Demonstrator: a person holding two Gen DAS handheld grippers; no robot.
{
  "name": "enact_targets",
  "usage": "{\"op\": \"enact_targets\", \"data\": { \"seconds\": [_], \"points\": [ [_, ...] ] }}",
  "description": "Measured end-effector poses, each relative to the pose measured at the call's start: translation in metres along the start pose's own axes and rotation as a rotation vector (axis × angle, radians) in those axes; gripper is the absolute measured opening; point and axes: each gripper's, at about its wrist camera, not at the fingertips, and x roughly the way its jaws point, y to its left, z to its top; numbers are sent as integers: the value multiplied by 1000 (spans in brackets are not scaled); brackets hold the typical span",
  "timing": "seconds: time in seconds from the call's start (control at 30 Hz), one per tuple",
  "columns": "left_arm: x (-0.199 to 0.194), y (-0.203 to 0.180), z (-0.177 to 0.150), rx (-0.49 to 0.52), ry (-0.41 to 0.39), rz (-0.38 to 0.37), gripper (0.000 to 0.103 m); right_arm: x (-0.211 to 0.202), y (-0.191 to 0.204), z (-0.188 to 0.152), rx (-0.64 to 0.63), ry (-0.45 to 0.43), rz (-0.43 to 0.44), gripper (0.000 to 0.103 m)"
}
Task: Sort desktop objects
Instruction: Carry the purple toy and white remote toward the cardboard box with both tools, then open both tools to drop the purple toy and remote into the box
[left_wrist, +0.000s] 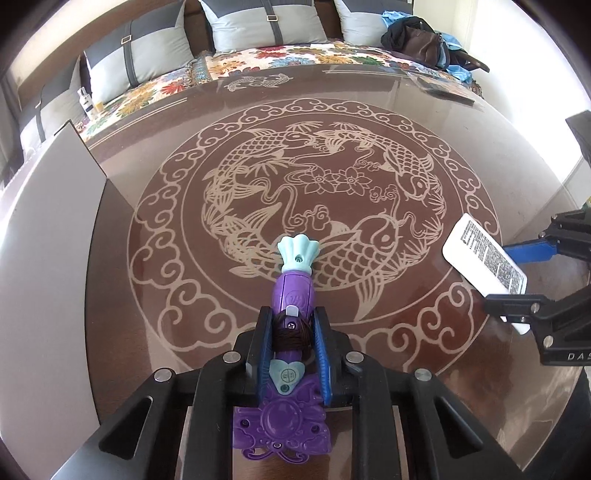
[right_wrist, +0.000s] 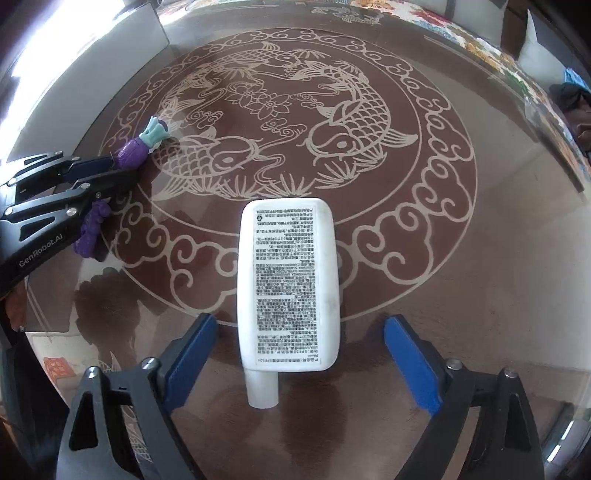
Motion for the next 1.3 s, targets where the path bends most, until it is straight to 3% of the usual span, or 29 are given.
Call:
{"op": "enact_targets", "data": {
  "seconds": [0.03, 0.3, 0.47, 0.6, 0.73, 0.9, 1.07, 1.17, 1.23, 1.3],
  "points": [
    [-3, 0, -3, -11, -14, -10, 20, -3, 1, 1, -13, 1, -13, 52],
    [-67, 7, -34, -86, -216, -52, 20, -39, 13, -7, -86, -78, -2, 52],
    [-126, 25, -46, -175, -350, -69, 20, -76, 40, 3, -129, -166, 21, 52],
    [-185, 61, -57, -276, -452, -92, 20, -106, 85, 30, -172, -258, 64, 52],
    [-235, 114, -71, -333, -491, -29, 20, -139, 144, 59, -238, -342, 143, 52],
    [-258, 192, -109, -433, -439, 117, 20, -155, 245, 89, -340, -393, 257, 52],
    [-220, 255, -156, -552, -255, 185, 20, -131, 350, 102, -470, -360, 295, 52],
    [-184, 271, -177, -613, -121, 213, 23, -92, 387, 104, -515, -288, 273, 52],
    [-172, 274, -187, -642, -94, 211, 37, -64, 396, 105, -504, -226, 262, 53],
    [-170, 273, -194, -670, -117, 187, 82, -43, 394, 107, -478, -184, 240, 65]
  ]
}}
